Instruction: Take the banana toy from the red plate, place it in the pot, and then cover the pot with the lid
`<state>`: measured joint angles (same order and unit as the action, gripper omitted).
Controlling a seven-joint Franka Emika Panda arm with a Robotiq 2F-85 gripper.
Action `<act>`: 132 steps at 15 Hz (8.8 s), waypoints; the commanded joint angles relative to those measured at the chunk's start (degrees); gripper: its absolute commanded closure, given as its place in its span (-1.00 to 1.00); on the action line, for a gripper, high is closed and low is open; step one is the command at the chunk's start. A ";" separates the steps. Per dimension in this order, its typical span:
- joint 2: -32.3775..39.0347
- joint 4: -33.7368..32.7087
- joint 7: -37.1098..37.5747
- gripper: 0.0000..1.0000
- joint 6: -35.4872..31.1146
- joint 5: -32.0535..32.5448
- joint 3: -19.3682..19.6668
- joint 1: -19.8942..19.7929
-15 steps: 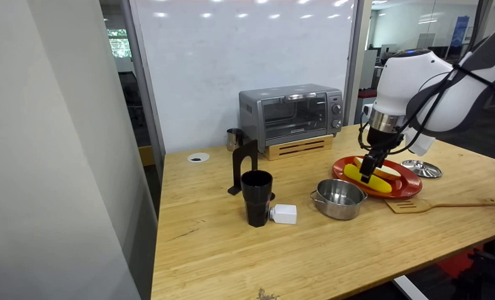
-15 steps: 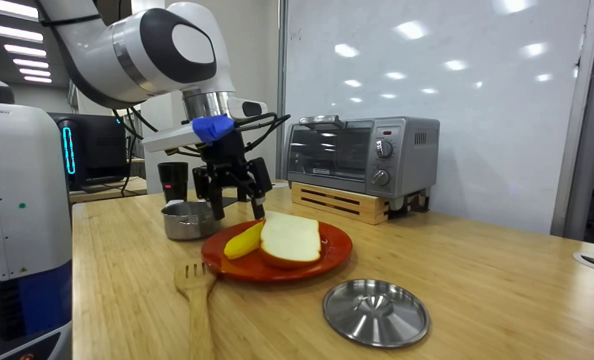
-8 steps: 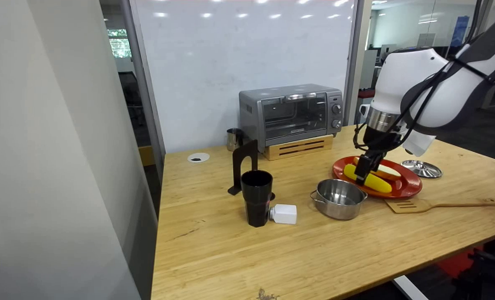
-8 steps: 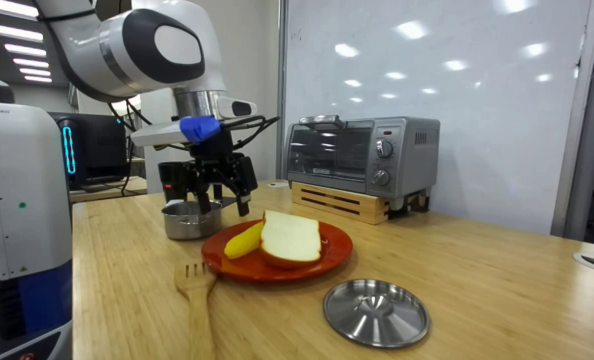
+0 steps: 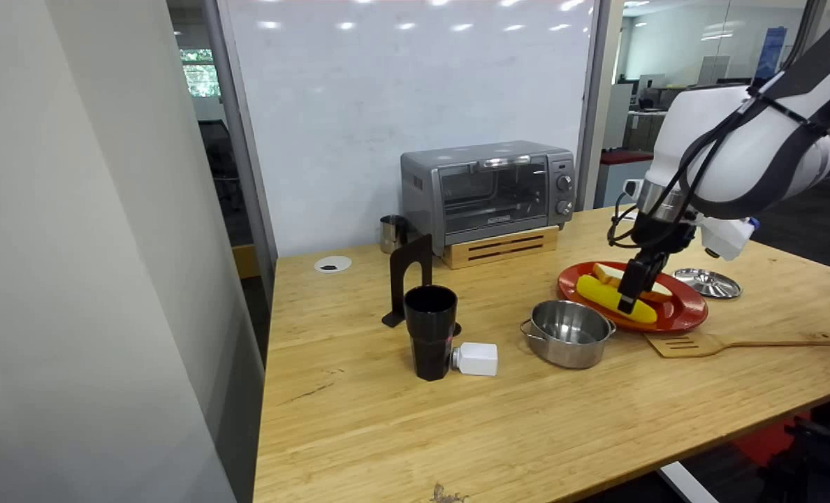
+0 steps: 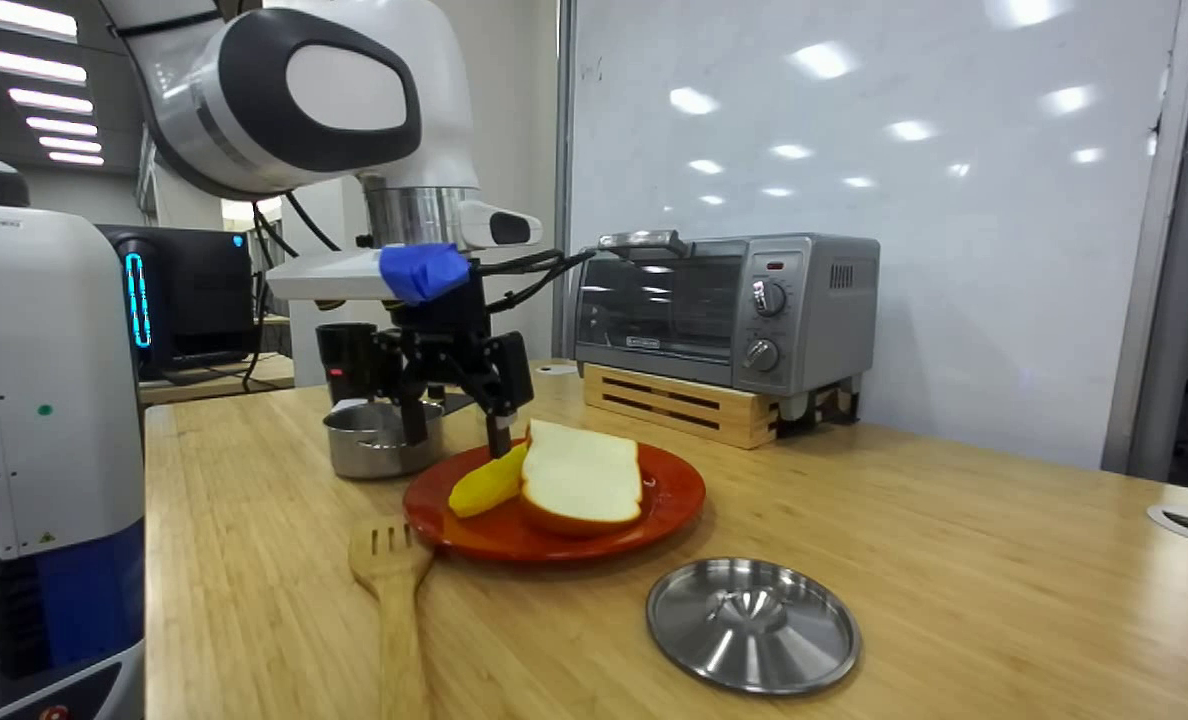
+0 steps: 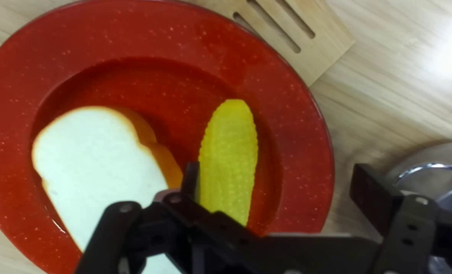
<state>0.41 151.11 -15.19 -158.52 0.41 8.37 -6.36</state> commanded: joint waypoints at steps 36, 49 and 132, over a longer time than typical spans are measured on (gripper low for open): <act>6.75 -3.96 -8.71 -1.00 -6.61 8.92 4.05 -6.37; 9.82 -4.22 -0.66 -0.89 -7.54 13.69 4.49 -5.05; 13.58 -34.13 -16.67 0.65 57.52 7.13 -8.29 6.35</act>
<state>12.38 118.43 -31.09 -101.26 5.97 1.43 1.10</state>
